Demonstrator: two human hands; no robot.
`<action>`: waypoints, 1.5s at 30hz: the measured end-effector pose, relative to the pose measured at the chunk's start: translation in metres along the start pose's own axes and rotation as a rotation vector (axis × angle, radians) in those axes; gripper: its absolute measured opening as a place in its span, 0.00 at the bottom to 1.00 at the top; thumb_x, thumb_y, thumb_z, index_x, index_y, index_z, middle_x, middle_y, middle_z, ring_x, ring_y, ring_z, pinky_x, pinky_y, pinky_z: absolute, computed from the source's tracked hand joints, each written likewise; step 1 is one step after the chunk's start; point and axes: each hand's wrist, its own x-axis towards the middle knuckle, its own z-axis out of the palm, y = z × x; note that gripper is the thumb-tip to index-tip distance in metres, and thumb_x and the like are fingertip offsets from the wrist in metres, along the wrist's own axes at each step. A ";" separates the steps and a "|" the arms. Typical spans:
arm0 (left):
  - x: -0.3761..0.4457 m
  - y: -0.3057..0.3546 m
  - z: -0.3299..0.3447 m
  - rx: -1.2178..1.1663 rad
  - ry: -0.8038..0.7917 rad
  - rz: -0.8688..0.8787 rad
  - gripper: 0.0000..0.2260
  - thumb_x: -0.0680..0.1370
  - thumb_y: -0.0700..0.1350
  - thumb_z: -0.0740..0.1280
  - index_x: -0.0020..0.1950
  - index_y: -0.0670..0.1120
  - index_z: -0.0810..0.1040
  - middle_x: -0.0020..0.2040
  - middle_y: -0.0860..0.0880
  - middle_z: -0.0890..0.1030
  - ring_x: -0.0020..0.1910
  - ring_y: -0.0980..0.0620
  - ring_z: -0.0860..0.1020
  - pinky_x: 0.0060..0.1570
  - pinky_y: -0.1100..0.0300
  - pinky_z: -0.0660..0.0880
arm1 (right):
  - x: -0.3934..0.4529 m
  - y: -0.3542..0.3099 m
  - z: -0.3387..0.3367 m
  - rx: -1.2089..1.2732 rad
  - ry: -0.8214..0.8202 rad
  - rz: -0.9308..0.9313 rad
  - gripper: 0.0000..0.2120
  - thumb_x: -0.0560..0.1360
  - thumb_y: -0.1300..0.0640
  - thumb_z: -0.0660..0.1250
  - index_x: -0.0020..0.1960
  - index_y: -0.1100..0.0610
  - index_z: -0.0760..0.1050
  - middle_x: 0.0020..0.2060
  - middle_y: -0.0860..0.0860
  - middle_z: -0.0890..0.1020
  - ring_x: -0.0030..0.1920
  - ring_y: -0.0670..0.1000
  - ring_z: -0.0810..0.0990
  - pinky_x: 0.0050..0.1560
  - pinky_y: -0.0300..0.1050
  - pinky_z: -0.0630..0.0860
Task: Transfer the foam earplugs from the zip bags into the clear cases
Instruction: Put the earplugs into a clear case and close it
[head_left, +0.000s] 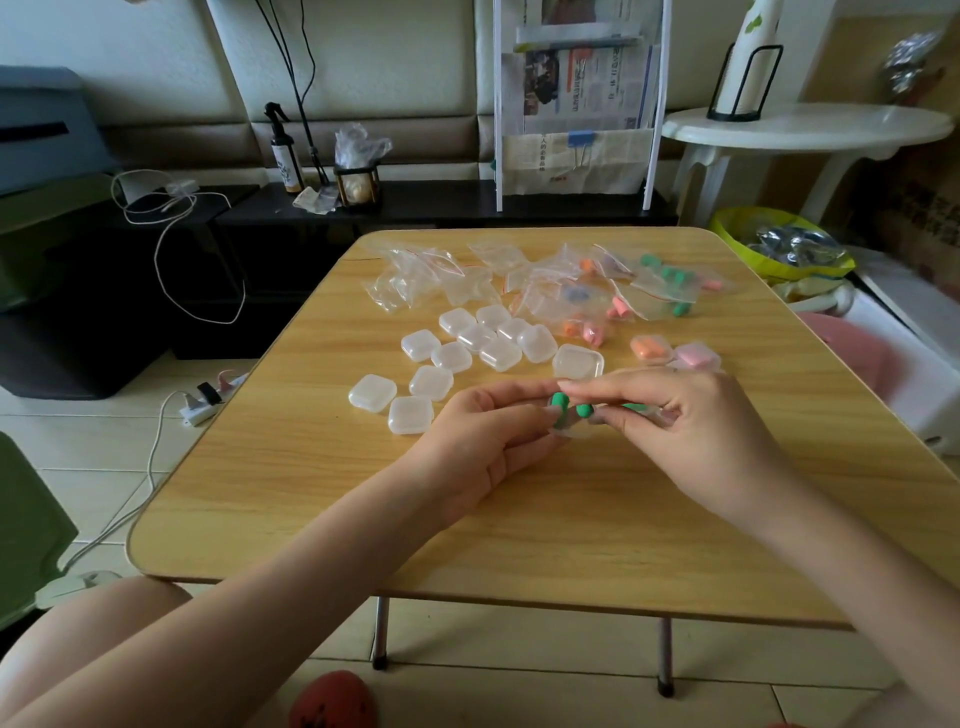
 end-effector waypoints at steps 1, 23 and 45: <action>-0.001 0.001 0.000 -0.006 -0.004 0.001 0.09 0.77 0.33 0.63 0.52 0.40 0.80 0.47 0.43 0.83 0.45 0.53 0.82 0.45 0.65 0.80 | -0.001 0.000 0.001 -0.036 0.012 -0.042 0.16 0.67 0.71 0.74 0.51 0.56 0.83 0.46 0.42 0.83 0.51 0.29 0.76 0.56 0.20 0.61; 0.000 0.004 0.000 -0.099 0.053 -0.029 0.05 0.77 0.36 0.65 0.44 0.42 0.70 0.47 0.36 0.82 0.44 0.45 0.84 0.43 0.59 0.81 | -0.003 -0.006 0.008 0.532 -0.036 0.299 0.19 0.78 0.66 0.62 0.66 0.53 0.70 0.63 0.44 0.76 0.65 0.42 0.73 0.66 0.37 0.69; -0.003 0.006 0.003 -0.130 0.010 -0.129 0.10 0.80 0.36 0.59 0.60 0.35 0.73 0.49 0.35 0.82 0.45 0.44 0.84 0.45 0.59 0.81 | -0.007 0.005 0.022 0.022 0.049 0.019 0.15 0.70 0.72 0.70 0.52 0.57 0.82 0.47 0.47 0.81 0.50 0.41 0.78 0.55 0.26 0.69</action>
